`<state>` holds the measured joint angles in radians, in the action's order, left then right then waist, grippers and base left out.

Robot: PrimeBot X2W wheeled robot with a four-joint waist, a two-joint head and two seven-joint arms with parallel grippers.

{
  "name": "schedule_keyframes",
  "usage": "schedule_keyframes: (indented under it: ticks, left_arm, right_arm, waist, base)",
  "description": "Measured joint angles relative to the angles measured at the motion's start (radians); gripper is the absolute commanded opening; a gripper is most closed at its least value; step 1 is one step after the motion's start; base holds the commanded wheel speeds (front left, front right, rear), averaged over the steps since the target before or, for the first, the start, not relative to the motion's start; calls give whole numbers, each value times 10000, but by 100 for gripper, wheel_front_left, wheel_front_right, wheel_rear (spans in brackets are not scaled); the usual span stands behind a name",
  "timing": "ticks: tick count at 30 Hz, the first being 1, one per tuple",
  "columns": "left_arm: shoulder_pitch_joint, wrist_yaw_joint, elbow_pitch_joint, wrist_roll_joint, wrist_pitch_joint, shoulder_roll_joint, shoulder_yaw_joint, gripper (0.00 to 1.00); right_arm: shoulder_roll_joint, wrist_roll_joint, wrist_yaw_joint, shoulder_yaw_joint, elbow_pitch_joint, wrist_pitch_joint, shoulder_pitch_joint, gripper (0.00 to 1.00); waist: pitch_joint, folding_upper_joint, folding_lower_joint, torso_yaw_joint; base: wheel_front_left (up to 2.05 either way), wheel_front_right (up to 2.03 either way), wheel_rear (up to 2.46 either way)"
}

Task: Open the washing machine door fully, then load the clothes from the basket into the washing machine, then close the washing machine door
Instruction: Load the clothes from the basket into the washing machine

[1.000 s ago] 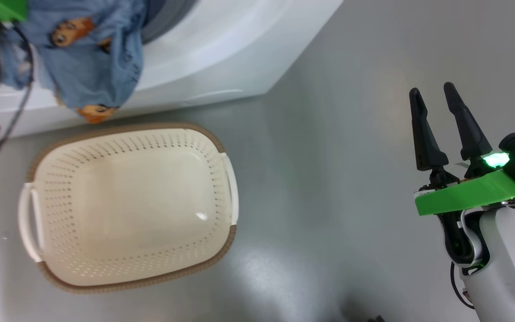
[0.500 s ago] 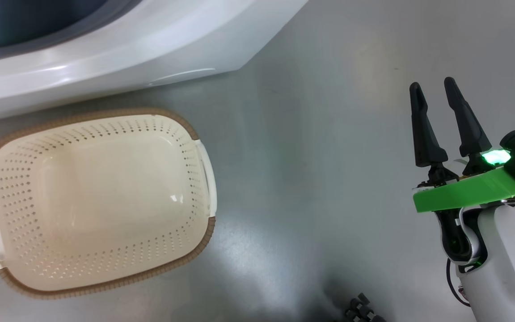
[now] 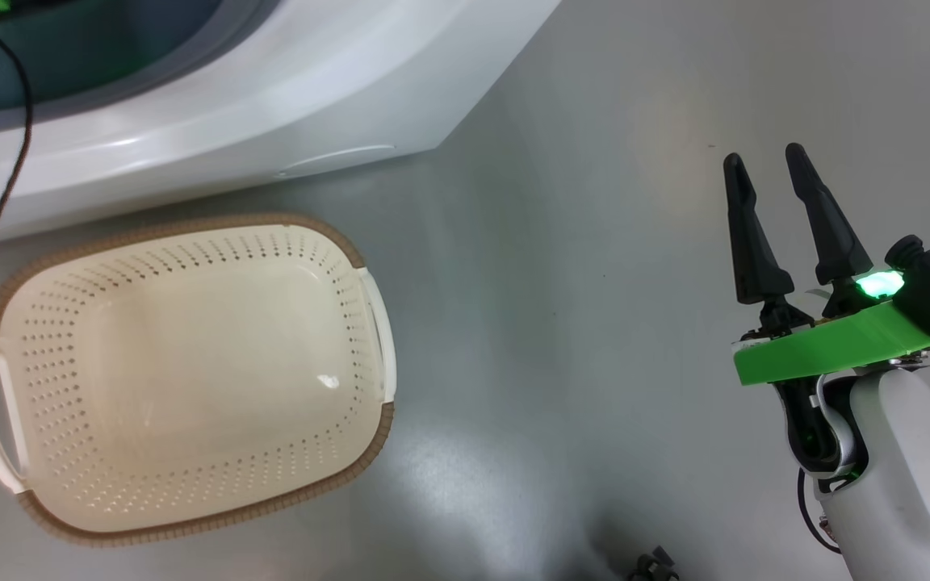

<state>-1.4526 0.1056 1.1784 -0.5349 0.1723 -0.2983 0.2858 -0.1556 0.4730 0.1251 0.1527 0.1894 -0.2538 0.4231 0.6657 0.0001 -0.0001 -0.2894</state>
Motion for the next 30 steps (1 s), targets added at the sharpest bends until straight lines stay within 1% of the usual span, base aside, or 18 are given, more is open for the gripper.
schedule_keyframes:
  ticks: [2,6,8,13,19,23,30]
  left_arm:
    - [4,90,261,-38,-15,17,42,100]
    - [128,100,541,-205,234,44,107,100]
    - [310,184,606,-272,345,132,153,100]
    - [839,201,635,-307,662,370,307,100]
    - [1442,205,608,-393,757,623,360,100]
    - [1981,217,324,-470,792,738,472,100]
    - [3374,217,-884,-529,830,723,477,100]
  right_arm:
    - [4,2,0,35,42,0,0,100]
    - [17,15,0,102,184,0,-2,100]
    - [4,21,0,115,211,0,-2,100]
    - [-58,33,0,132,259,-2,-2,100]
    - [-163,36,0,132,387,-2,-9,100]
    - [-307,107,0,153,491,0,-26,100]
    - [-491,109,0,263,648,0,-214,100]
  waist:
    - [-111,0,0,9]
    - [-411,0,0,13]
    - [-583,0,-1,36]
    - [-1013,0,0,176]
    - [-1493,0,-1,409]
    - [-1912,0,-1,646]
    - [-2678,0,-1,1104]
  base:
    - [0,0,0]
    - [0,0,0]
    - [0,0,0]
    - [0,0,0]
    - [0,0,0]
    - [0,0,0]
    - [0,0,0]
